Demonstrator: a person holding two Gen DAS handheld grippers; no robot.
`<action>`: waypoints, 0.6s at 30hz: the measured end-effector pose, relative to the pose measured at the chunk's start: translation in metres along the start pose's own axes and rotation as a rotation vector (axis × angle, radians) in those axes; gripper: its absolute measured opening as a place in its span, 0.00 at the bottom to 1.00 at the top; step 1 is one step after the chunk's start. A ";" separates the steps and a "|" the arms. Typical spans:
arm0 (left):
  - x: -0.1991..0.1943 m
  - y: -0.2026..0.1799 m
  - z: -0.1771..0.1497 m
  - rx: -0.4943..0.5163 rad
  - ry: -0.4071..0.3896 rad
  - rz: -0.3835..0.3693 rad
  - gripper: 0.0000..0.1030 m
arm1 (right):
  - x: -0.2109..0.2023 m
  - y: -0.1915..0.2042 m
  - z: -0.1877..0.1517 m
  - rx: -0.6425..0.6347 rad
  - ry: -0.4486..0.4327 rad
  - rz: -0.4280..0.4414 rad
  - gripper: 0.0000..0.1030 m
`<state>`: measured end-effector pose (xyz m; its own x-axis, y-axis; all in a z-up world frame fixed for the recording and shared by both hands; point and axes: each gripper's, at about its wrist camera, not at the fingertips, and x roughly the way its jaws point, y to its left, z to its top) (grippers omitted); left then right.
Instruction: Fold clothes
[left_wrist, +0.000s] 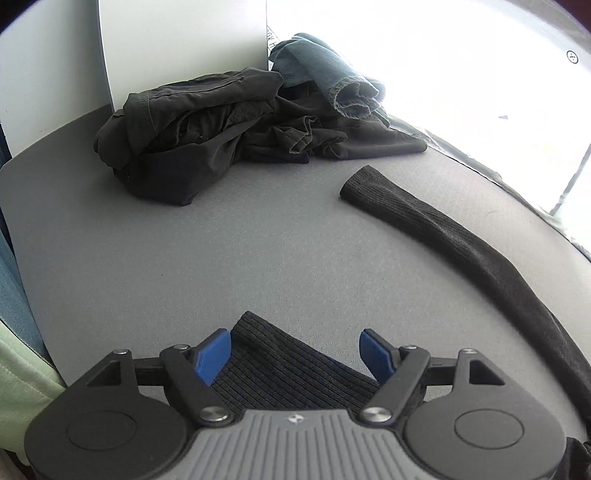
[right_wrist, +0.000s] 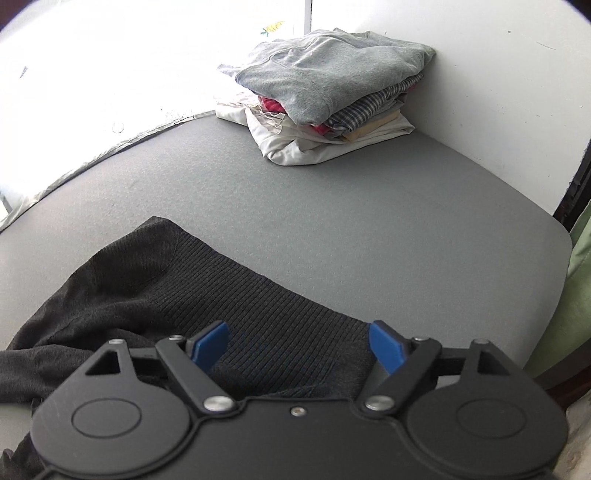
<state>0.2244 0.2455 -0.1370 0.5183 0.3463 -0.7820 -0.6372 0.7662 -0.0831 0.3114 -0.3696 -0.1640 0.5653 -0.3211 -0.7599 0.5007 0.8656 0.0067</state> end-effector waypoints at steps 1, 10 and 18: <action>0.001 -0.006 0.002 0.008 0.000 -0.005 0.76 | 0.002 0.006 0.003 -0.011 -0.001 0.013 0.82; 0.015 -0.058 -0.005 0.068 0.029 0.002 0.82 | 0.034 0.061 0.040 -0.101 0.013 0.183 0.83; 0.043 -0.100 -0.037 0.132 0.125 0.073 0.85 | 0.085 0.109 0.071 -0.176 0.059 0.315 0.83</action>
<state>0.2893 0.1643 -0.1849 0.3931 0.3398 -0.8544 -0.5860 0.8087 0.0520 0.4605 -0.3304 -0.1812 0.6321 -0.0100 -0.7748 0.1848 0.9730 0.1382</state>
